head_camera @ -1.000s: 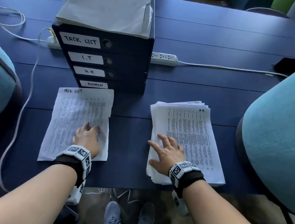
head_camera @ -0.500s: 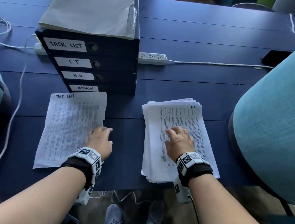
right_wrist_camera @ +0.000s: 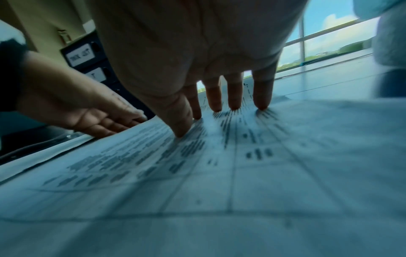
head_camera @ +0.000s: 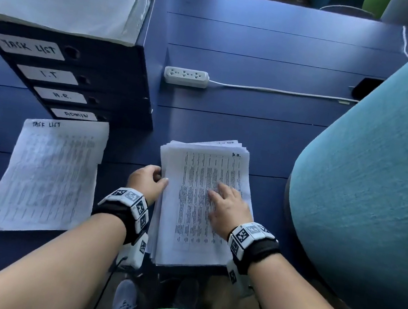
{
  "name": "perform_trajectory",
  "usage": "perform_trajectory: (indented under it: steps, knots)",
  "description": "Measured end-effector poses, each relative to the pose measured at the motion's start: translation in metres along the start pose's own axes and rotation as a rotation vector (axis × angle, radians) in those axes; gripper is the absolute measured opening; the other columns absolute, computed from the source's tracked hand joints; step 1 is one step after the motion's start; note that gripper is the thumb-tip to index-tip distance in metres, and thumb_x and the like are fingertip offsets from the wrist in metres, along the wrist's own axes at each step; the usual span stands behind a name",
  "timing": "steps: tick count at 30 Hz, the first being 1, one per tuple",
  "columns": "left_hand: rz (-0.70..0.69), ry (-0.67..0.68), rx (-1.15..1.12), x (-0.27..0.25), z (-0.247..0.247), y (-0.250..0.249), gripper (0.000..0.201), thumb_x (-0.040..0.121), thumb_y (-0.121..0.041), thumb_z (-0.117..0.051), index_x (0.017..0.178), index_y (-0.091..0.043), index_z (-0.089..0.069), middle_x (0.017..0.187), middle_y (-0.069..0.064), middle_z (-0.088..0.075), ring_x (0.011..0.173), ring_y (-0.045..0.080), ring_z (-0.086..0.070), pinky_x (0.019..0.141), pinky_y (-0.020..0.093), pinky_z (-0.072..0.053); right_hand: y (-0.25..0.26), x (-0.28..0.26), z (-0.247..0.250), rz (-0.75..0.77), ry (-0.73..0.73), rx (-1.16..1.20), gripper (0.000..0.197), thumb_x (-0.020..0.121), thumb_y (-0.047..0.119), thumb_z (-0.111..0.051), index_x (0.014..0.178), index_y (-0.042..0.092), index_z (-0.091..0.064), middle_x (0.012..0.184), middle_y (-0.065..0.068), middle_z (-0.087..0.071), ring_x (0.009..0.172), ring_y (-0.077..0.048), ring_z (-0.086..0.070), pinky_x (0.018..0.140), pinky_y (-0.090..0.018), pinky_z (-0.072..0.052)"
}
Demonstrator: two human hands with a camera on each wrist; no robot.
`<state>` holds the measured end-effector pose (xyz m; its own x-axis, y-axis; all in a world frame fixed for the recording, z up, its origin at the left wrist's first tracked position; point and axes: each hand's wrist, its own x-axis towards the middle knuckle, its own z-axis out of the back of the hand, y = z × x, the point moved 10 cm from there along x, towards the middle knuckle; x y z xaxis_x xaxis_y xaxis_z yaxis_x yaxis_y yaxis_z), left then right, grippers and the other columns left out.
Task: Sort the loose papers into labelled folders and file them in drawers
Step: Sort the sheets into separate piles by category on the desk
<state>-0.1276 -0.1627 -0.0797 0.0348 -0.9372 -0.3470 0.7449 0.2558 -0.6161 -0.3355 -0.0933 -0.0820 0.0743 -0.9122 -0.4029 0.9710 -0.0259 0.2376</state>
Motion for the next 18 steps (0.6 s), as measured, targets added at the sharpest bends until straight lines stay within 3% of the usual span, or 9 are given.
perform_trajectory:
  steps: [3,8,13,15,18]
  knots:
    - [0.069,-0.036,-0.072,0.001,-0.002,0.004,0.032,0.083,-0.026,-0.073,0.112,-0.014,-0.064,0.090,-0.002,-0.067,0.086,0.016,-0.060,0.077,0.023,-0.040,0.007,-0.004,-0.002,0.057,-0.008,-0.043,0.058,0.090,0.029,-0.053,0.144,0.032,-0.031,0.158,0.000,-0.016,0.143,-0.025,-0.018,0.111,-0.050,-0.029]
    - [0.138,-0.120,-0.070,0.000,0.004,0.017,0.018,0.077,-0.023,-0.078,0.088,-0.015,-0.066,0.074,-0.005,-0.065,0.080,0.019,-0.066,0.069,0.023,-0.041,0.005,0.004,0.011,0.104,-0.046,-0.021,0.044,0.091,0.034,-0.055,0.134,0.036,-0.045,0.145,0.006,-0.035,0.130,-0.020,-0.033,0.105,-0.045,-0.037]
    - [0.076,-0.142,-0.002,0.002,0.011,0.014,0.006,0.080,-0.019,-0.073,0.083,-0.015,-0.070,0.076,0.000,-0.067,0.079,0.021,-0.065,0.070,0.024,-0.043,-0.032,0.016,0.038,-0.074,-0.187,0.174,0.041,0.092,0.034,-0.058,0.132,0.028,-0.052,0.127,0.004,-0.050,0.116,-0.020,-0.049,0.098,-0.038,-0.045]
    - [0.067,-0.149,0.009,0.001,0.017,0.018,0.006,0.084,-0.018,-0.069,0.087,-0.014,-0.072,0.080,0.001,-0.068,0.079,0.021,-0.063,0.073,0.025,-0.044,-0.045,0.019,0.039,-0.143,-0.197,0.205,0.044,0.092,0.032,-0.058,0.135,0.026,-0.048,0.130,0.002,-0.049,0.117,-0.021,-0.046,0.098,-0.039,-0.044]
    - [0.073,-0.193,-0.074,-0.002,0.030,0.032,0.007,0.085,-0.015,-0.068,0.078,-0.017,-0.068,0.075,-0.001,-0.066,0.072,0.021,-0.060,0.068,0.023,-0.040,-0.056,0.024,0.038,-0.222,-0.191,0.277,0.053,0.092,0.031,-0.058,0.141,0.023,-0.039,0.138,-0.002,-0.043,0.123,-0.023,-0.041,0.103,-0.042,-0.039]
